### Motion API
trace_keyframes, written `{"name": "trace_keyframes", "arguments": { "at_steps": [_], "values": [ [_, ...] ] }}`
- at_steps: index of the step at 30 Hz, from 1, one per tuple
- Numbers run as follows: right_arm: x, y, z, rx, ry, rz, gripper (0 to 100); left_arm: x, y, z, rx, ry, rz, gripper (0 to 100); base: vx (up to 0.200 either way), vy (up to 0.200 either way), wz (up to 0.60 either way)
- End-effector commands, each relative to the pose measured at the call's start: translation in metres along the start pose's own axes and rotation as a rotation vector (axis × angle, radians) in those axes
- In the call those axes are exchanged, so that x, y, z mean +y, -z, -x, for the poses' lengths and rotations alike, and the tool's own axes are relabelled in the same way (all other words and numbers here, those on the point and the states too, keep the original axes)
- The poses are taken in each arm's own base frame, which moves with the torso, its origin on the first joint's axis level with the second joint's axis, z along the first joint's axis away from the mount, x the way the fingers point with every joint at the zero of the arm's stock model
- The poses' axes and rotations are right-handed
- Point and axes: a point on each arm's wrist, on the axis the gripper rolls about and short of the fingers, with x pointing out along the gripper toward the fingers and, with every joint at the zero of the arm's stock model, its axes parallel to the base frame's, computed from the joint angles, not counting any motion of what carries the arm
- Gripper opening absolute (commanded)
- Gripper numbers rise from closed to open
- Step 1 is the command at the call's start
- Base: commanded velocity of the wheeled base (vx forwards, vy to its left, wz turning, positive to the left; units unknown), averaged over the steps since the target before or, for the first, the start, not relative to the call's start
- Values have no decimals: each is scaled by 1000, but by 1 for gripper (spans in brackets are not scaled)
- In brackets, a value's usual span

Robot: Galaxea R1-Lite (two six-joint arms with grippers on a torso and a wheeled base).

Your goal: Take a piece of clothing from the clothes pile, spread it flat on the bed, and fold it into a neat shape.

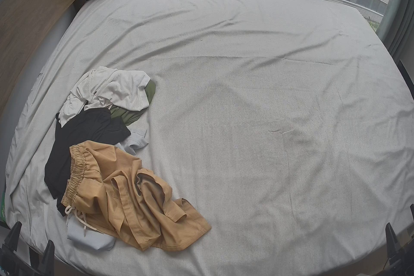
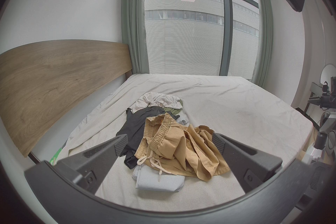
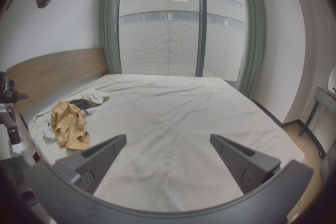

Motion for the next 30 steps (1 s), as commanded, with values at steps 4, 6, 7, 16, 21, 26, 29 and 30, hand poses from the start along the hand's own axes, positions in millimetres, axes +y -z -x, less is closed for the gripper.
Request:
{"name": "trace_keyframes", "arguments": {
  "at_steps": [4, 6, 7, 16, 21, 26, 29, 30],
  "values": [
    [0, 5, 0, 7, 0, 5, 100, 0, 5, 0, 2, 1, 1, 100, 0, 0, 0],
    [0, 5, 0, 5, 0, 5, 100, 0, 5, 0, 2, 1, 1, 100, 0, 0, 0],
    [0, 5, 0, 5, 0, 7, 100, 0, 5, 0, 2, 1, 1, 100, 0, 0, 0],
    [0, 5, 0, 5, 0, 8, 100, 0, 5, 0, 2, 0, 1, 100, 0, 0, 0],
    [0, 5, 0, 2, -1, 7, 100, 0, 5, 0, 2, 0, 2, 100, 0, 0, 0],
    [-2, -45, 10, -194, 4, 22, 100, 0, 5, 0, 2, 0, 2, 100, 0, 0, 0],
    [-6, -111, -3, -205, -3, 26, 100, 0, 5, 0, 2, 0, 2, 100, 0, 0, 0],
    [-6, -112, -7, -190, -10, 25, 100, 0, 5, 0, 2, 0, 4, 100, 0, 0, 0]
  ]
}}
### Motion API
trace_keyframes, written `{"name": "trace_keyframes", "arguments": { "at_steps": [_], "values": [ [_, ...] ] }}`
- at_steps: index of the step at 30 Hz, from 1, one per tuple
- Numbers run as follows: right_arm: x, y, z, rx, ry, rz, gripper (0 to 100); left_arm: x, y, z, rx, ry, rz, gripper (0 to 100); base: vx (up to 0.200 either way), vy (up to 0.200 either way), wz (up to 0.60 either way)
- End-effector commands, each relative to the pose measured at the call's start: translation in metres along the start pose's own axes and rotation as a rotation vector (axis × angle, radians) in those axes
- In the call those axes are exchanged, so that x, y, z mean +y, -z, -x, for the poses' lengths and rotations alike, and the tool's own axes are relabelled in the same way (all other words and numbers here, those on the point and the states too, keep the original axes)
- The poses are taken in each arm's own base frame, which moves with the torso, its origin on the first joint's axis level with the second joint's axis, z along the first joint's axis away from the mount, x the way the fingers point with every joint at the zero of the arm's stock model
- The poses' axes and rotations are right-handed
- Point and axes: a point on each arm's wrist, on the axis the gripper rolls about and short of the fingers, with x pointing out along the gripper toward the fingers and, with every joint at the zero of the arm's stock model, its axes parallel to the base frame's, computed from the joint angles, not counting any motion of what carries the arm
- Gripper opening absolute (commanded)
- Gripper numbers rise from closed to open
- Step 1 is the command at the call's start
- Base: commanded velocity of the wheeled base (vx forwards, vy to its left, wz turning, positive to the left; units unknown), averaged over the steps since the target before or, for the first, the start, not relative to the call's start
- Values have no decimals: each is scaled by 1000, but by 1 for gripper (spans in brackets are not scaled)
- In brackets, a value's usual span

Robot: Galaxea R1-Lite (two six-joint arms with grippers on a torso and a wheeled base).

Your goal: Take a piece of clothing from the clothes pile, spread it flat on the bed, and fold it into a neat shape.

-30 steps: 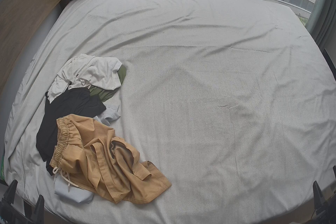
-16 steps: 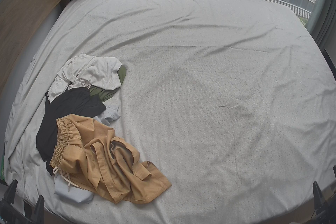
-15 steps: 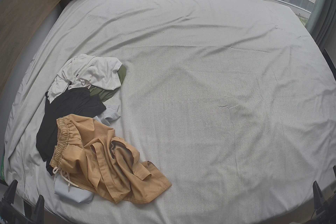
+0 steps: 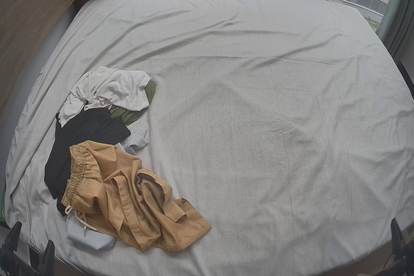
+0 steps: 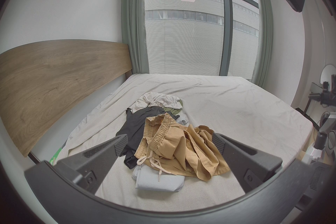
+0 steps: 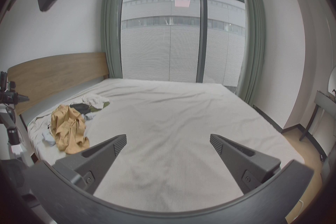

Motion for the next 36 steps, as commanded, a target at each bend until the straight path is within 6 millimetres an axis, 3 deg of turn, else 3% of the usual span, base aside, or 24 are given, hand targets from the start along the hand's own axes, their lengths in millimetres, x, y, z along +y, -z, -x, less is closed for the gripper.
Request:
{"name": "trace_keyframes", "arguments": {
  "at_steps": [1, 3, 6, 12, 25, 29, 36],
  "values": [
    [-7, -89, -18, -99, -8, 8, 100, 0, 5, 0, 2, -1, 2, 100, 0, 0, 0],
    [-6, -85, -32, -32, -64, 2, 100, 0, 5, 0, 2, -1, 2, 100, 0, 0, 0],
    [-7, -86, -37, -20, -77, -6, 100, 0, 5, 0, 2, -1, 1, 100, 0, 0, 0],
    [-7, -105, -66, 40, -166, -124, 100, 0, 5, 0, 2, 1, 1, 100, 0, 0, 0],
    [7, -115, -116, 169, -321, -273, 100, 0, 5, 0, 2, 1, 2, 100, 0, 0, 0],
    [20, -121, -133, 233, -402, -383, 100, 0, 5, 0, 2, 1, 2, 100, 0, 0, 0],
    [37, -111, -152, 348, -474, -406, 100, 0, 5, 0, 2, 1, 2, 100, 0, 0, 0]
  ]
}}
